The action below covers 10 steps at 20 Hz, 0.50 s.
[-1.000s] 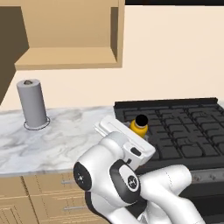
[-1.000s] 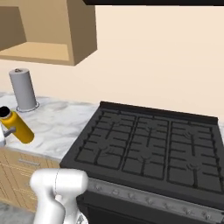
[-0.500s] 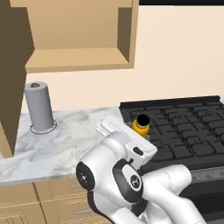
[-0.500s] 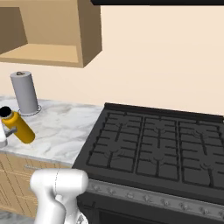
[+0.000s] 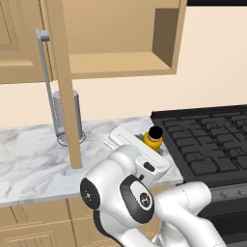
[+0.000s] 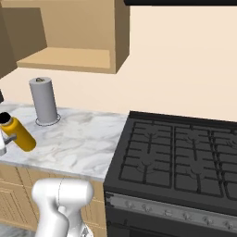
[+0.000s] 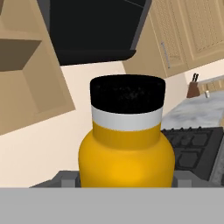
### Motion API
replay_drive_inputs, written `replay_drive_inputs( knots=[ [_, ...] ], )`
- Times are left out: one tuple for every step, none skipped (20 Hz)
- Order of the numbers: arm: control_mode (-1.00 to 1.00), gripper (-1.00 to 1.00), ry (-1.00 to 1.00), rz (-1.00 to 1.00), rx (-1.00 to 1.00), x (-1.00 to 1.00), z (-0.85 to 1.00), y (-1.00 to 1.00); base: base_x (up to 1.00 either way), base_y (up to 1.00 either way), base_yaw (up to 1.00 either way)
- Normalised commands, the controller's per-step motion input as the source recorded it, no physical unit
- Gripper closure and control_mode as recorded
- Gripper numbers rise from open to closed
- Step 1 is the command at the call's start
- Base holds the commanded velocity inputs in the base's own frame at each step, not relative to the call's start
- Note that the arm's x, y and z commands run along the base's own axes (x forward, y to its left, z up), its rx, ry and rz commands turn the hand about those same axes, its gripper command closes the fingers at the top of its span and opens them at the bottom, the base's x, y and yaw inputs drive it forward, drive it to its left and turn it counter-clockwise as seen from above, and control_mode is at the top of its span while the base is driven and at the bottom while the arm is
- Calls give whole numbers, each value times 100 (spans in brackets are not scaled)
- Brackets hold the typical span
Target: Sort all alcoholic drinks to one cabinet, and non-alcoholic drinks to the other.
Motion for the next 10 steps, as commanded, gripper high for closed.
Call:
replay_drive_inputs(
  knots=[
    [100, 100, 0, 0, 0, 0, 0, 0, 41, 3, 0],
    [100, 100, 0, 0, 0, 0, 0, 0, 41, 3, 0],
    [100, 100, 0, 0, 0, 0, 0, 0, 38, 0, 0],
    [100, 100, 0, 0, 0, 0, 0, 0, 37, 0, 0],
    [100, 100, 0, 0, 0, 0, 0, 0, 36, 0, 0],
    [100, 100, 0, 0, 0, 0, 0, 0, 31, 0, 0],
    [100, 100, 0, 0, 0, 0, 0, 0, 22, 0, 0],
    [100, 100, 0, 0, 0, 0, 0, 0, 14, 0, 0],
    [100, 100, 0, 0, 0, 0, 0, 0, 8, 0, 0],
    [100, 100, 0, 0, 0, 0, 0, 0, 3, 0, 0]
  ],
)
